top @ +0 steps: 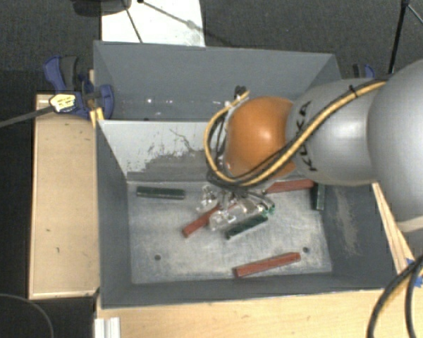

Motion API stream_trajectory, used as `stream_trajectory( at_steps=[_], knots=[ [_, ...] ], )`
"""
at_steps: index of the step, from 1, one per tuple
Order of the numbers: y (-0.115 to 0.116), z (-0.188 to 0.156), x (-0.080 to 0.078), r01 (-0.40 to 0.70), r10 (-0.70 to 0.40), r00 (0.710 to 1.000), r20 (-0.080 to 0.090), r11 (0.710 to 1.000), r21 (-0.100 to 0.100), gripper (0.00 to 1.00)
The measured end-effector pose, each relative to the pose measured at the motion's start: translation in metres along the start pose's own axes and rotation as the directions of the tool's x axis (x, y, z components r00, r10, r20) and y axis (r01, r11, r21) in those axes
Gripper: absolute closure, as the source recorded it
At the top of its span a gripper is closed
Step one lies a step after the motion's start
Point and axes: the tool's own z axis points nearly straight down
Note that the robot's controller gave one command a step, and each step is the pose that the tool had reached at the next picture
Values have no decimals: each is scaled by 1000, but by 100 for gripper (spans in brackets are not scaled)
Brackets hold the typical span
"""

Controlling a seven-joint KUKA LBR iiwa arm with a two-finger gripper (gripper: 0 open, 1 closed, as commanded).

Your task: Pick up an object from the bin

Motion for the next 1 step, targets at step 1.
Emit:
stream_trajectory(
  at_steps=[1],
  knots=[
    [1,-5,1,-1,1,1000,-6,1000,-3,100]
  ],
)
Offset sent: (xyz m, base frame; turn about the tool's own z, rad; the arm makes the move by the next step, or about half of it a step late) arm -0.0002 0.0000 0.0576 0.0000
